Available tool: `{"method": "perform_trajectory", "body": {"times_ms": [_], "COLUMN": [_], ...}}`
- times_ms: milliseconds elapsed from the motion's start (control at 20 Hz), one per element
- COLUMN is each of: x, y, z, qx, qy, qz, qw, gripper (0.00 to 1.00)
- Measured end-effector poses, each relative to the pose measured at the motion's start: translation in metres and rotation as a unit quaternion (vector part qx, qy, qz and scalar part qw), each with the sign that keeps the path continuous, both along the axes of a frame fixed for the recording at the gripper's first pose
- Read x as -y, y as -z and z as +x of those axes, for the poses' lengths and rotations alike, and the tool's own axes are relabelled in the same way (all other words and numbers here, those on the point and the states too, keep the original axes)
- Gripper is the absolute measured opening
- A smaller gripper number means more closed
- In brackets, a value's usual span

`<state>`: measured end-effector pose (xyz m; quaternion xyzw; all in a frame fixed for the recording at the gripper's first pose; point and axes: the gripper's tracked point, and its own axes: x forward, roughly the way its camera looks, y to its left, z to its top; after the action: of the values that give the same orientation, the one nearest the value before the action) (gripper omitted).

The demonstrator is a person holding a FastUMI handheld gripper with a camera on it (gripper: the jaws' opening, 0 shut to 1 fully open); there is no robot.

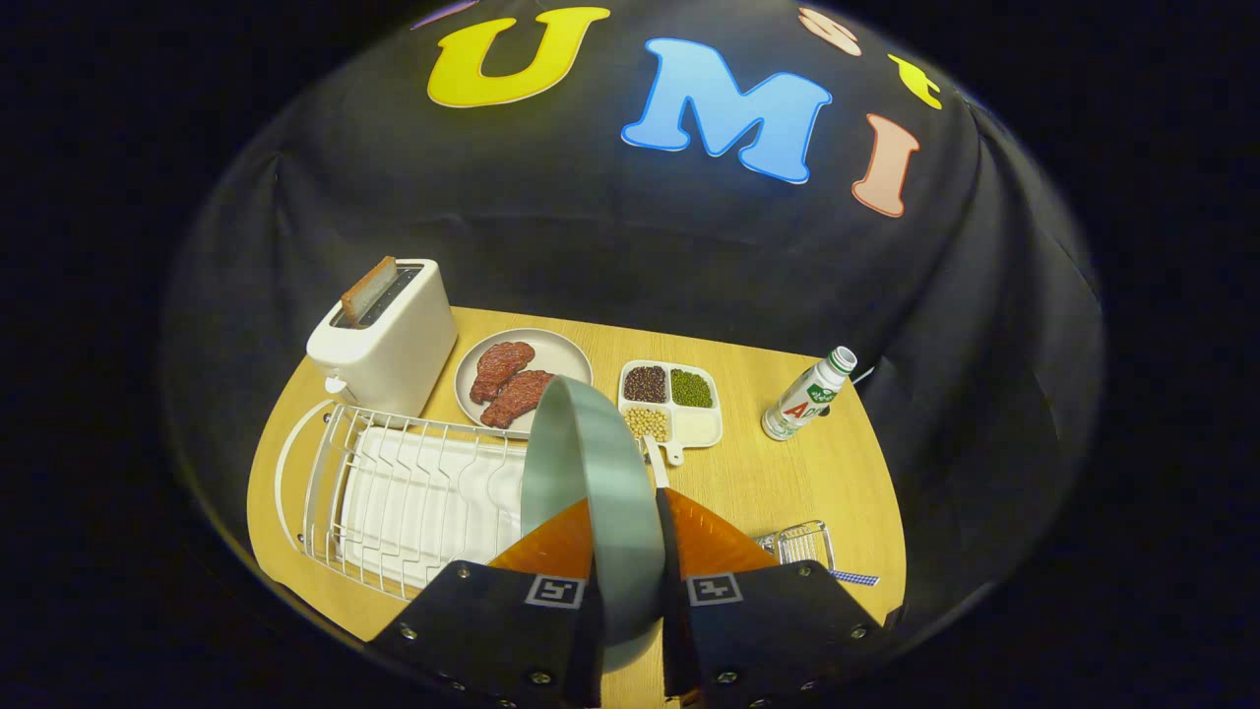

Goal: Take the plate from the dish rack, then take the spoon from the basket and place it into the plate.

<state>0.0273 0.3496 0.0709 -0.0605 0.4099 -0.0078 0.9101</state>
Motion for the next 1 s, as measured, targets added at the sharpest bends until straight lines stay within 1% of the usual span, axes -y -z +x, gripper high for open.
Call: {"method": "perform_trajectory", "body": {"times_ms": [150,350,550,700,800,1000], "x": [0.016,0.054,0.077,0.098,0.102,0.105], "y": [-0.005,0.002,0.013,0.032,0.046,0.075], "z": [-0.028,-0.069,-0.11,-0.135,-0.15,-0.182], "qx": [0.005,0.005,-0.012,-0.023,-0.039,-0.066], "qy": [-0.01,-0.016,-0.011,-0.011,-0.016,-0.026], "qz": [0.064,0.115,0.187,0.206,0.216,0.256], "qw": [0.998,0.993,0.982,0.978,0.976,0.964], "gripper": [0.23,0.23,0.23,0.23,0.23,0.23]}}
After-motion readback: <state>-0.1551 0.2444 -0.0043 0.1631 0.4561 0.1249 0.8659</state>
